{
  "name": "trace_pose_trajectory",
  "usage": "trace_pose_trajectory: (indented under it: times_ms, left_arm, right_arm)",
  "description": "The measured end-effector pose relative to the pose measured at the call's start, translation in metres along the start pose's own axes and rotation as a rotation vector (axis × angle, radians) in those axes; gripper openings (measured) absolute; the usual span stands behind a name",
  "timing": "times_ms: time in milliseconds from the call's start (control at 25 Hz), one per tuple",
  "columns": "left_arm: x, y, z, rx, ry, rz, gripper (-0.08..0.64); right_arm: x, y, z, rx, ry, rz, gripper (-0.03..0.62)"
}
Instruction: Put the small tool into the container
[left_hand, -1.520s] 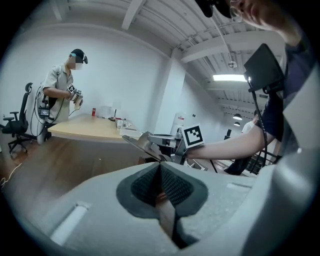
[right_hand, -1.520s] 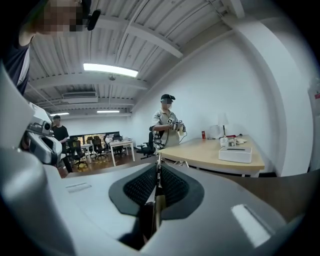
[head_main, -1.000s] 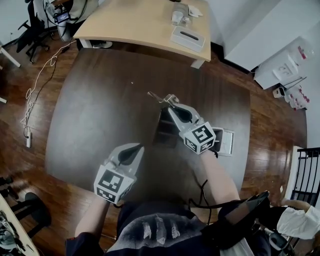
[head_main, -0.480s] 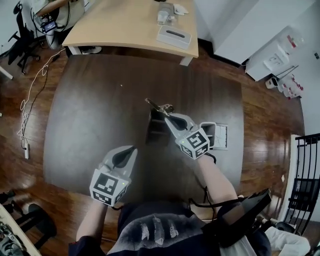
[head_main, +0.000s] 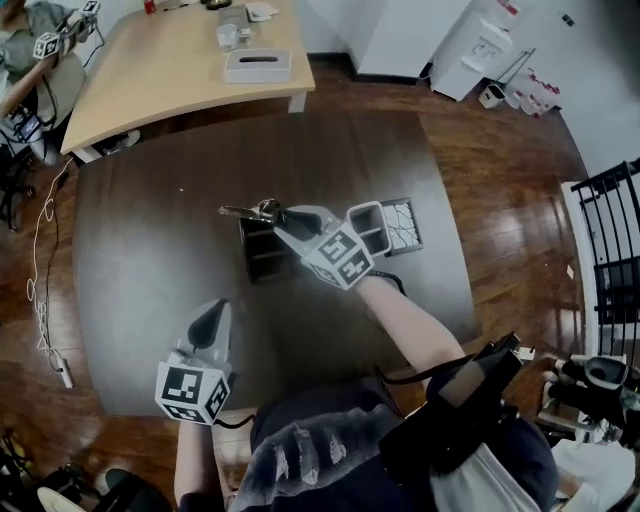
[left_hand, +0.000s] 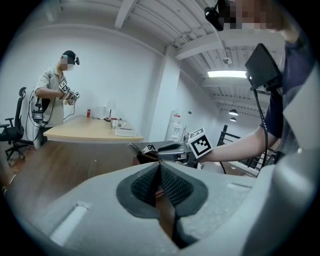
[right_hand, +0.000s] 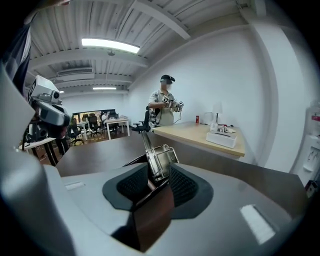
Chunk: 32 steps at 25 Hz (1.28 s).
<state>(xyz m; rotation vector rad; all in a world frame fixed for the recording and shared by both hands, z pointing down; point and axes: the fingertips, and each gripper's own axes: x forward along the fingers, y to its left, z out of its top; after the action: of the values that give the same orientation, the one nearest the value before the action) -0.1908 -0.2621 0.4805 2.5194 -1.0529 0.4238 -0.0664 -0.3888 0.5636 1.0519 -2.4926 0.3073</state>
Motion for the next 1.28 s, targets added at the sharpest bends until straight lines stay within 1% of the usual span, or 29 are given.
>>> trace_pose_trajectory:
  times_ms: [120,240,440,520,560,600,640,760,840,920,1000,1120,1280]
  left_arm:
    - [0.004,-0.013,-0.001,0.008,0.005,-0.034,0.002]
    - [0.009,-0.023,0.007,0.014,-0.003,-0.079,0.002]
    - [0.013,-0.039,0.019,0.071,-0.013,-0.135,0.002]
    - [0.012,-0.045,0.021,0.082,-0.02,-0.157,0.002]
    - [0.012,-0.048,0.022,0.086,-0.023,-0.169,0.002]
    - [0.012,-0.05,0.022,0.09,-0.026,-0.182,0.002]
    - [0.012,-0.051,0.022,0.093,-0.029,-0.196,0.002]
    - [0.016,-0.055,0.021,0.105,-0.042,-0.239,0.002]
    - [0.016,-0.061,0.02,0.098,-0.046,-0.267,0.002]
    - [0.016,-0.068,0.022,0.08,-0.046,-0.297,0.002]
    - [0.018,-0.076,0.028,0.084,-0.05,-0.32,0.002]
    - [0.02,-0.089,0.041,0.131,-0.07,-0.33,0.002]
    - [0.017,-0.109,0.055,0.162,-0.098,-0.312,0.002]
  right_arm:
    - [-0.019,-0.005,0.0,0.016,-0.009,-0.033,0.137]
    - [-0.037,-0.011,0.004,0.039,-0.027,-0.061,0.158]
    - [-0.066,-0.013,0.009,0.085,-0.052,-0.1,0.159]
    - [-0.079,-0.011,0.012,0.104,-0.065,-0.115,0.133]
    - [-0.085,-0.009,0.013,0.114,-0.073,-0.122,0.109]
    - [-0.091,-0.007,0.015,0.126,-0.08,-0.126,0.067]
    - [-0.095,-0.004,0.017,0.14,-0.086,-0.125,0.004]
    - [-0.104,0.011,0.02,0.192,-0.104,-0.101,0.0]
    - [-0.114,0.027,0.023,0.241,-0.125,-0.073,0.001]
    - [-0.128,0.043,0.03,0.304,-0.16,-0.041,0.0]
    - [-0.144,0.054,0.04,0.355,-0.198,-0.016,0.001]
    - [-0.165,0.068,0.053,0.376,-0.244,0.011,0.001]
    - [-0.195,0.083,0.073,0.374,-0.322,0.065,0.001]
